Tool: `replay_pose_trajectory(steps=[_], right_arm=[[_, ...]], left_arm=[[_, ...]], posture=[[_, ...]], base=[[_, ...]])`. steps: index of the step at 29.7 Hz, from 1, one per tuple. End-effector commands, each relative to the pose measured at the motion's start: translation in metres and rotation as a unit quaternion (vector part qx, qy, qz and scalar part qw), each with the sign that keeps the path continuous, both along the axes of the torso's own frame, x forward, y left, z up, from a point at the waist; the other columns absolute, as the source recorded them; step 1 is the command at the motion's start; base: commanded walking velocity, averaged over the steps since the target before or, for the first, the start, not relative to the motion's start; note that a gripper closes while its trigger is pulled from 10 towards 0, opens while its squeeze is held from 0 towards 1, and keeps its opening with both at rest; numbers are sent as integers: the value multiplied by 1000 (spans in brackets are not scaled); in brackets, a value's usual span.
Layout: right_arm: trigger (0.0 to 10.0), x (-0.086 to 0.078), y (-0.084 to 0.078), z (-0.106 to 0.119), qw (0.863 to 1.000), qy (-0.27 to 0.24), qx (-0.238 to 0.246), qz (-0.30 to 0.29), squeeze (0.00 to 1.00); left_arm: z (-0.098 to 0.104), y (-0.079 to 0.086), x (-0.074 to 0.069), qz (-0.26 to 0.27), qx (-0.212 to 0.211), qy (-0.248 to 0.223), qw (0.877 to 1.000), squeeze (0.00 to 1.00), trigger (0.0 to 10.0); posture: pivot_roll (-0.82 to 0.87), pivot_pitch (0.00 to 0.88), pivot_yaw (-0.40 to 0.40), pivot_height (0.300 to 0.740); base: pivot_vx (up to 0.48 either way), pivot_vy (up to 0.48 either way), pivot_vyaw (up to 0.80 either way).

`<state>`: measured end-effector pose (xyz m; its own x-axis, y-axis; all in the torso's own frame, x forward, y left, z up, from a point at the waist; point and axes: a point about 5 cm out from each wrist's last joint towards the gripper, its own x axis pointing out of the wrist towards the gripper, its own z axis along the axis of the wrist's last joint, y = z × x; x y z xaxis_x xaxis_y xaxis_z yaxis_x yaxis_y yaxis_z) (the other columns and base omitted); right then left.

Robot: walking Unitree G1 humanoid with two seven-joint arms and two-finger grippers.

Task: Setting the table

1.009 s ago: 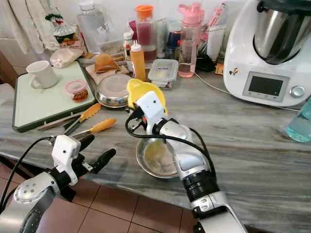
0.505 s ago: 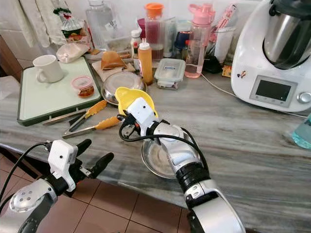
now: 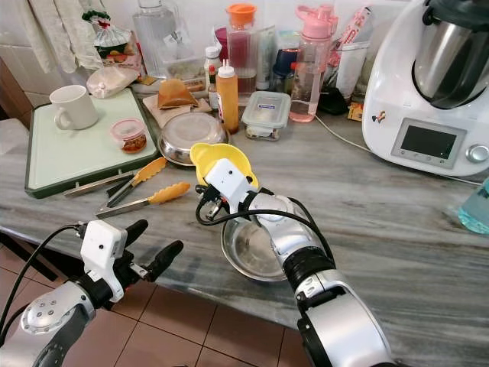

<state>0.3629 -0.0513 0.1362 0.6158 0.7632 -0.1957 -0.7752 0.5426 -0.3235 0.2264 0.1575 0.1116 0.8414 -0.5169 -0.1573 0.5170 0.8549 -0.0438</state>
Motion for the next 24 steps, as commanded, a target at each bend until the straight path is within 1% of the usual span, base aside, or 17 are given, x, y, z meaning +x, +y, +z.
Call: replay_pose_trajectory(steps=[1, 6, 8, 12, 17, 18, 19, 20, 24], right_arm=[[10000, 3, 4, 6, 1000, -10, -3, 7, 0], [10000, 2, 5, 1, 1000, -7, -21, 11, 0], [10000, 3, 3, -2, 999, -5, -38, 2, 0], [10000, 5, -1, -7, 999, 5, -51, -12, 0], [10000, 5, -6, -9, 998, 13, -49, -21, 0], [10000, 5, -6, -10, 999, 15, -48, -21, 569], [10000, 5, -7, -10, 999, 16, -47, -23, 569], [10000, 5, -8, -11, 998, 18, -45, -26, 1000], [10000, 6, -9, -11, 998, 18, -44, -32, 1000]], left_arm=[[1, -1, -2, -1, 1, 2, 1000, 0, 10000], [1, -1, -3, 0, 1, 4, 1000, 0, 10000], [0, 0, -3, 0, 2, 6, 1000, 0, 10000], [0, -1, -4, -2, 2, 9, 1000, 0, 10000], [0, -1, -3, -2, 3, 12, 1000, 0, 10000], [-1, -1, -3, -2, 3, 12, 1000, 0, 10000], [-1, -1, -3, -2, 3, 13, 1000, 0, 10000], [-1, -1, -3, -3, 4, 14, 1000, 0, 10000], [-2, -2, -2, -5, 4, 16, 1000, 0, 10000]], posture=[[115, 49, 13, 740], [118, 48, 12, 740], [119, 48, 12, 740], [121, 46, 13, 740], [120, 47, 13, 740], [119, 48, 14, 740], [119, 48, 14, 740], [118, 47, 14, 740], [119, 47, 13, 740]], base=[[0, 0, 0], [0, 0, 0], [0, 0, 0], [0, 0, 0], [0, 0, 0], [0, 0, 0], [0, 0, 0], [0, 0, 0], [0, 0, 0]])
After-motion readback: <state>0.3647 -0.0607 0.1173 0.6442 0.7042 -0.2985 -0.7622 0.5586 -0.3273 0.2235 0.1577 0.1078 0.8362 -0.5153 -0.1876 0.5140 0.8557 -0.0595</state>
